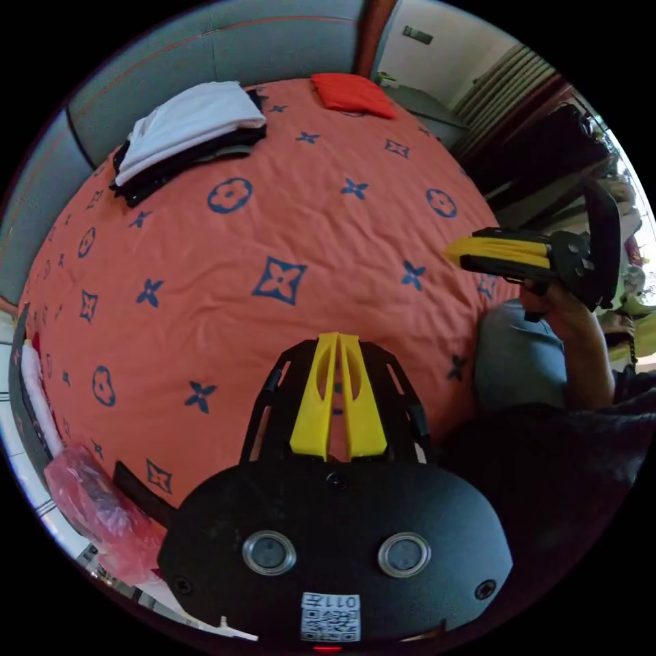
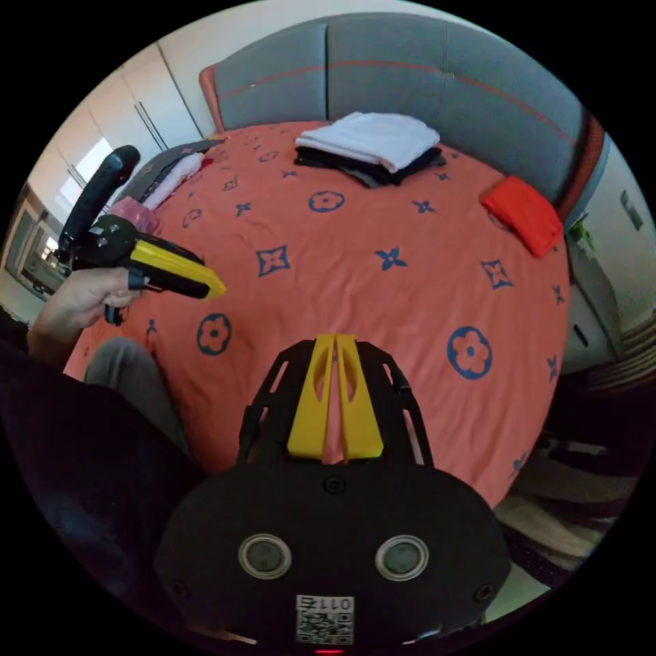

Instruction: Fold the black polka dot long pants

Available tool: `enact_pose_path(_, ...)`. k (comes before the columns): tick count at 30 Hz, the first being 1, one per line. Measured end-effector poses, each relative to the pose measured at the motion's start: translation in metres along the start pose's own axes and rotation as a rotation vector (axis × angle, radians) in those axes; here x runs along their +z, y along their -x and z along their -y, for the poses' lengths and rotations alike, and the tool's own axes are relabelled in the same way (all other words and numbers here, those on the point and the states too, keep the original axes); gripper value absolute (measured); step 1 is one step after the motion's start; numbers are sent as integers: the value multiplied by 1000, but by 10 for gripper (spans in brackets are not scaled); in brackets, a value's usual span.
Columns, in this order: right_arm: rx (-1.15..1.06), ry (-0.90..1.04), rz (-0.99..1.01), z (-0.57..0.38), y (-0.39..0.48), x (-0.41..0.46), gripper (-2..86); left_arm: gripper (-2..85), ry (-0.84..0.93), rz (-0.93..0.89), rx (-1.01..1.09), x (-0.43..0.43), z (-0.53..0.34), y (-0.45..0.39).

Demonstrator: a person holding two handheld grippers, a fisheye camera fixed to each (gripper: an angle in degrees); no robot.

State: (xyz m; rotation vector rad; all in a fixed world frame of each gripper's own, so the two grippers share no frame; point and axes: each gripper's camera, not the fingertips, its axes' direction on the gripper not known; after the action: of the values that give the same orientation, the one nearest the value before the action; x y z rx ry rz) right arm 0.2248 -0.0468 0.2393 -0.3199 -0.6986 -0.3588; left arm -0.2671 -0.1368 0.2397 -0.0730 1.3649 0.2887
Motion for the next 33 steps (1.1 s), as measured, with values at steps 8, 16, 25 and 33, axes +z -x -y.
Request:
enact_pose_path(8, -21, -228, -103, -112, 32, -101, 9, -1, -103, 205, -112, -32, -73, -59)
enact_pose_path(16, 80, -217, -30, -218, -9, -113, 7, 0, -185, 118, -255, -31, -108, -55)
enact_pose_path(25, 200, -347, -20, -305, -52, -161, 4, -2, -194, 62, -314, -21, -137, -46)
enact_pose_path(33, 166, -324, -81, -363, -67, -193, 22, 0, -259, -52, -316, -6, -163, -41)
